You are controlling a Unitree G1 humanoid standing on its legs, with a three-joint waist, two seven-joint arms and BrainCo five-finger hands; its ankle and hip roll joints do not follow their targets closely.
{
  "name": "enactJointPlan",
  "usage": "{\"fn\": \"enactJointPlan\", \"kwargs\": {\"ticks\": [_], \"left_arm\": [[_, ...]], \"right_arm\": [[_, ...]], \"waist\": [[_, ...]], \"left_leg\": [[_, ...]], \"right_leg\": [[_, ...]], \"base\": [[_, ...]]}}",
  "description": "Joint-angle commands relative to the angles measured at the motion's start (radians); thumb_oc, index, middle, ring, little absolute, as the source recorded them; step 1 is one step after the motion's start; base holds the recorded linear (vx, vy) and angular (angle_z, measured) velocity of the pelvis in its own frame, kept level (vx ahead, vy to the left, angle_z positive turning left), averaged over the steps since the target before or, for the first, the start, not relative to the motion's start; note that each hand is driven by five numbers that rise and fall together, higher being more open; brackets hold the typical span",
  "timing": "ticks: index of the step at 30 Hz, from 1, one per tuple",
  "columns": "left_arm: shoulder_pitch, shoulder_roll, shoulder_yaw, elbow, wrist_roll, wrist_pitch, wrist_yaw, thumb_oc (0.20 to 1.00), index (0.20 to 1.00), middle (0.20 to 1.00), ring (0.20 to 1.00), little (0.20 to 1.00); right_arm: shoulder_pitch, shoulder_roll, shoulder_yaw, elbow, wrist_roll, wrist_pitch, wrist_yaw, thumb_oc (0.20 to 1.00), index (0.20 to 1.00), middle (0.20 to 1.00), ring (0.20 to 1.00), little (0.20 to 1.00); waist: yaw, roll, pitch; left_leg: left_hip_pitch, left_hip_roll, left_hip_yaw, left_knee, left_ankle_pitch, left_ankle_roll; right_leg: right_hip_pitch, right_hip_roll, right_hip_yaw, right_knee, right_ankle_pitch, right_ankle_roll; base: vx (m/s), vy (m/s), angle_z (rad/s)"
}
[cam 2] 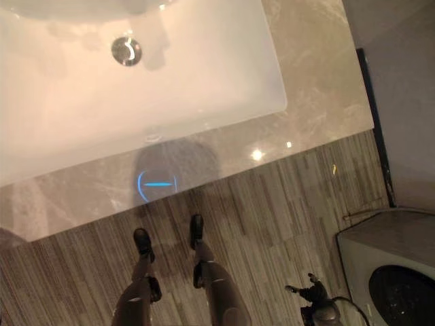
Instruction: Put brush and paste in cup on sink, flatten towel.
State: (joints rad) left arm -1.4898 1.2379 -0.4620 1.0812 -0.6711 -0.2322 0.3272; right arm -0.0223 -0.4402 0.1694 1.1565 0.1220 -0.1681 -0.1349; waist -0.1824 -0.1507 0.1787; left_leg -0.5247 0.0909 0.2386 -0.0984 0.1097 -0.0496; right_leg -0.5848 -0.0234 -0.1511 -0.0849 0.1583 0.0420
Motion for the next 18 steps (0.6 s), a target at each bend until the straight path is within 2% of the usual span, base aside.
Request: {"fn": "enactJointPlan", "kwargs": {"ticks": [1,18], "left_arm": [[-0.034,0.009,-0.057,0.029,0.003,-0.028,0.004,0.200,0.200,0.200,0.200,0.200],[0.072,-0.086,-0.057,-0.163,-0.022,-0.070,-0.077,0.200,0.200,0.200,0.200,0.200]], "right_arm": [[0.058,-0.084,0.004,0.041,0.030,0.008,-0.011,1.000,1.000,1.000,1.000,1.000],[0.037,-0.109,0.019,-0.002,0.017,-0.007,-0.007,1.000,1.000,1.000,1.000,1.000]], "waist": [[0.006,0.012,-0.056],[0.013,0.043,-0.050]], "left_leg": [[0.018,0.076,-0.099,0.011,-0.038,-0.033],[-0.004,0.057,-0.130,0.011,-0.039,-0.027]], "right_leg": [[0.042,-0.063,-0.039,-0.002,0.017,0.147],[0.039,-0.077,-0.062,-0.002,0.006,0.142]], "base": [[0.00,0.000,0.00],[-0.01,0.004,-0.01]]}}
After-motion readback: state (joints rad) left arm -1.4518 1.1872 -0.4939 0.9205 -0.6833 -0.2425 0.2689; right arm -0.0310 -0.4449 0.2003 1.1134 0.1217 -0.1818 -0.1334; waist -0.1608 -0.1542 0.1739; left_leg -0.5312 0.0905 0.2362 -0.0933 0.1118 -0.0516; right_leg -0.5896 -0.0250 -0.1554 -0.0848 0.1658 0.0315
